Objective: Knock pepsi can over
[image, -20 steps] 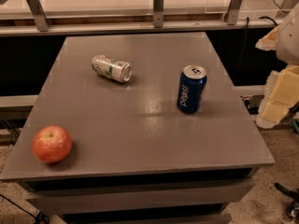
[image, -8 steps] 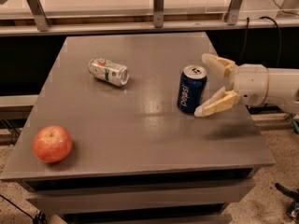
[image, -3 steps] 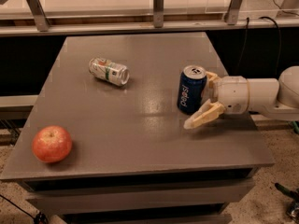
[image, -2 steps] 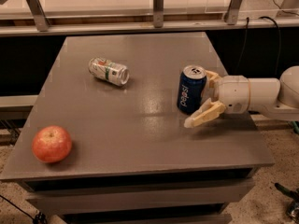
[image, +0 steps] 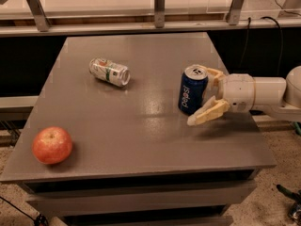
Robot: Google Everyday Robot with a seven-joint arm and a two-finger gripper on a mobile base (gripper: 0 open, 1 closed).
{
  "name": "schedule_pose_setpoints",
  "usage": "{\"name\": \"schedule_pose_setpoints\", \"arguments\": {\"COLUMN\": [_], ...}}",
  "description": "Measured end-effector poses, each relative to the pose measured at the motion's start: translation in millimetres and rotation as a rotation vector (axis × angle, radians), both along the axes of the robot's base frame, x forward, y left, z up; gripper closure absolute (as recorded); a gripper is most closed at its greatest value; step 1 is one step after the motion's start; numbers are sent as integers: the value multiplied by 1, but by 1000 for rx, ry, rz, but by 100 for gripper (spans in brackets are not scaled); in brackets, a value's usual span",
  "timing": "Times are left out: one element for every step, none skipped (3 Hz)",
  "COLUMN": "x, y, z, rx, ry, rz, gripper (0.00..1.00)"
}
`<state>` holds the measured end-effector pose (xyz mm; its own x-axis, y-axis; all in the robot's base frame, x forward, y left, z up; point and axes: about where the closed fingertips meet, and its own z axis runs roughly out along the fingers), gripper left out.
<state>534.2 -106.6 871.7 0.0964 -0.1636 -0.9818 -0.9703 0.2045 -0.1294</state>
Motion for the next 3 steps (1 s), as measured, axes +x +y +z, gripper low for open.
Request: {"name": "schedule_pose_setpoints", "arguments": {"x": [2,4,5], "y": [-13,-18,-20], "z": [4,4,4], "rx": [-16,-32,-39], "ry": [-1,1,5], "rz": [-33,-48,-52], "gripper": [18,42,65]}}
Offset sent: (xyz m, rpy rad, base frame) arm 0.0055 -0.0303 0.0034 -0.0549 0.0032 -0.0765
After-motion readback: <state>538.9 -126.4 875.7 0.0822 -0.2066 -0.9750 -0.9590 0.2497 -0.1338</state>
